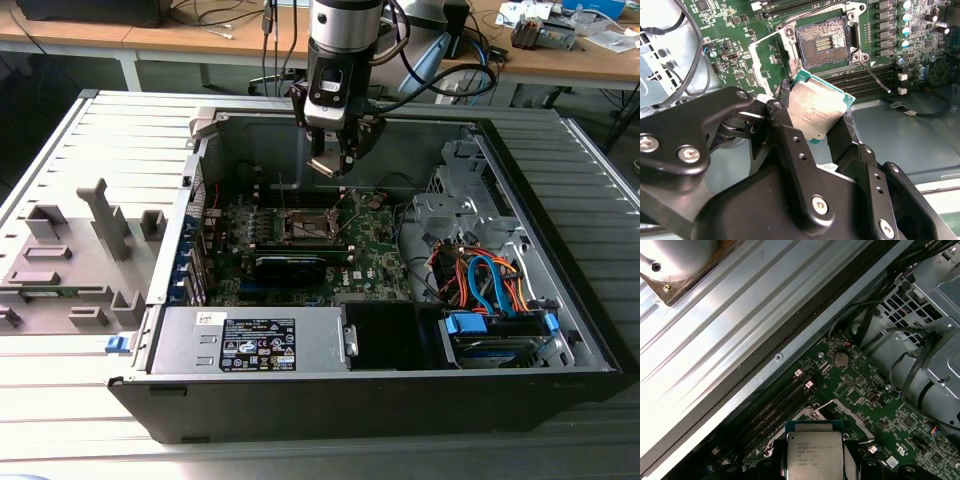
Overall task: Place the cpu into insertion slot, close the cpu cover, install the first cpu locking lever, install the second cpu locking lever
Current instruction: 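Place the cpu into insertion slot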
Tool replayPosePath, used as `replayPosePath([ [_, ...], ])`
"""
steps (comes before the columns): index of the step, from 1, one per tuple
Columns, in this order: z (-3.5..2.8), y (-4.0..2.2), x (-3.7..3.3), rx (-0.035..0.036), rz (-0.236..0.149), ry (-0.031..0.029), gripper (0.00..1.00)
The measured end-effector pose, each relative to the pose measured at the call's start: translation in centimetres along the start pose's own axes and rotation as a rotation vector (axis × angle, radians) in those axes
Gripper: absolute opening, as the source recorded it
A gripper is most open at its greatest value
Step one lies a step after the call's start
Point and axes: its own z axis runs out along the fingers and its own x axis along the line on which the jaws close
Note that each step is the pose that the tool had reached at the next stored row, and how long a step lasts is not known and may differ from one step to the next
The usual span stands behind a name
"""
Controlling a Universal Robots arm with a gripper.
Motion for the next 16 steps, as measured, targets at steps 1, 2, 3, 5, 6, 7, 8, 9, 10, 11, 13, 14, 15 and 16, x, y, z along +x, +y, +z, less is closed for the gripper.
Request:
replayPosePath([
  [1, 0.01, 0.0, 0.0, -0.0001, 0.002, -0.0001, 0.55],
  [2, 0.01, 0.0, 0.0, -0.0001, 0.005, -0.0001, 0.55],
  [3, 0.02, 0.0, 0.0, -0.0001, 0.007, -0.0003, 0.55],
  [5, 0.03, 0.0, 0.0, -0.0002, 0.009, -0.0004, 0.55],
  [6, 0.03, 0.0, 0.0, -0.0002, 0.012, -0.0005, 0.55],
  [7, 0.04, 0.0, 0.0, -0.0002, 0.013, -0.0006, 0.55],
  [8, 0.04, 0.0, 0.0, -0.0001, 0.015, -0.0006, 0.55],
  [9, 0.04, 0.0, 0.0, -0.0002, 0.017, -0.0008, 0.55],
  [10, 0.05, 0.0, 0.0, -0.0002, 0.02, -0.0008, 0.55],
  [11, 0.06, 0.0, 0.0, -0.0003, 0.021, -0.0009, 0.55],
  [13, 0.07, 0.0, 0.0, -0.0003, 0.024, -0.0011, 0.55],
  [14, 0.07, 0.0, 0.0, -0.0003, 0.028, -0.0012, 0.55],
  [15, 0.08, 0.0, 0.0, -0.0003, 0.03, -0.0013, 0.55],
  [16, 0.08, 0.0, 0.0, -0.0003, 0.031, -0.0013, 0.55],
])
